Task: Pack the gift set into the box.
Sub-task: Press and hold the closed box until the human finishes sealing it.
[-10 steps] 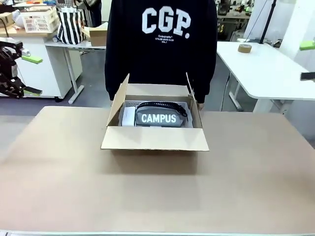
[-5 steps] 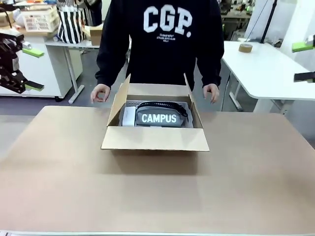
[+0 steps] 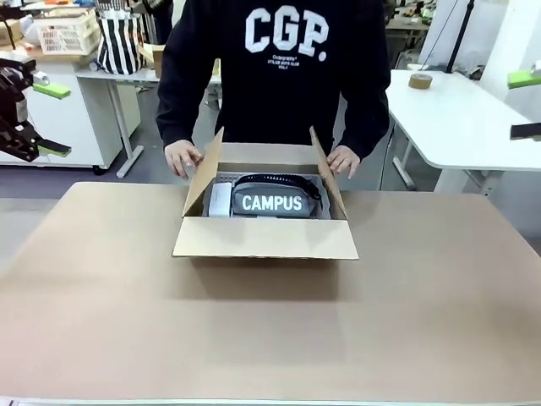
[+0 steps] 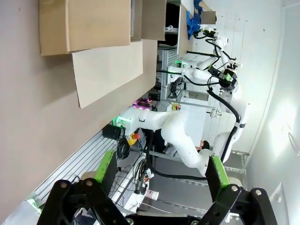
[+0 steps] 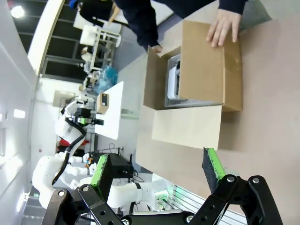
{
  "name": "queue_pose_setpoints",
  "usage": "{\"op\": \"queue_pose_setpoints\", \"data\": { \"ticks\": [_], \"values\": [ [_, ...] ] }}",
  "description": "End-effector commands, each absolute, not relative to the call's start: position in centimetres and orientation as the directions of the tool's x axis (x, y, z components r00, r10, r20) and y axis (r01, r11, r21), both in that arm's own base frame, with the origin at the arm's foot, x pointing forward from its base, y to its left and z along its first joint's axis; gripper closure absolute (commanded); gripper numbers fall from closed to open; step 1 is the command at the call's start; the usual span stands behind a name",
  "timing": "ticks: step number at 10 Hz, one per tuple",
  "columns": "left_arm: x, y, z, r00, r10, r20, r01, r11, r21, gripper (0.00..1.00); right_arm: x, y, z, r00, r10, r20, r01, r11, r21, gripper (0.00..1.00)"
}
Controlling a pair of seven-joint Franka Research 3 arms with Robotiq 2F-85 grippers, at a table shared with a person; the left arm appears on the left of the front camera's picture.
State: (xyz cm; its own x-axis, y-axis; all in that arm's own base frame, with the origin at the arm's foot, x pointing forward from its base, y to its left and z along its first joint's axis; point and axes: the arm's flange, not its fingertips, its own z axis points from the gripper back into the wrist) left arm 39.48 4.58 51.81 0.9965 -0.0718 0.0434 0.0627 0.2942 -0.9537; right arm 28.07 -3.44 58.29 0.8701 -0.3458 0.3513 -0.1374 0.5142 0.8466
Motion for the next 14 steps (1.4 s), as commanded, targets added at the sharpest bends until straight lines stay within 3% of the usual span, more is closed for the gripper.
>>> {"op": "queue_pose_setpoints", "data": {
  "ticks": [1, 14],
  "values": [
    [39.47, 4.55, 52.09, 0.995, -0.079, 0.059, 0.078, 0.274, -0.959, 0.00, 28.47, -3.19, 58.26, 0.863, -0.336, 0.377, -0.172, 0.505, 0.846, 0.00],
    [39.47, 4.55, 52.09, 0.995, -0.079, 0.059, 0.078, 0.274, -0.959, 0.00, 28.47, -3.19, 58.26, 0.863, -0.336, 0.377, -0.172, 0.505, 0.846, 0.00]
  ]
}}
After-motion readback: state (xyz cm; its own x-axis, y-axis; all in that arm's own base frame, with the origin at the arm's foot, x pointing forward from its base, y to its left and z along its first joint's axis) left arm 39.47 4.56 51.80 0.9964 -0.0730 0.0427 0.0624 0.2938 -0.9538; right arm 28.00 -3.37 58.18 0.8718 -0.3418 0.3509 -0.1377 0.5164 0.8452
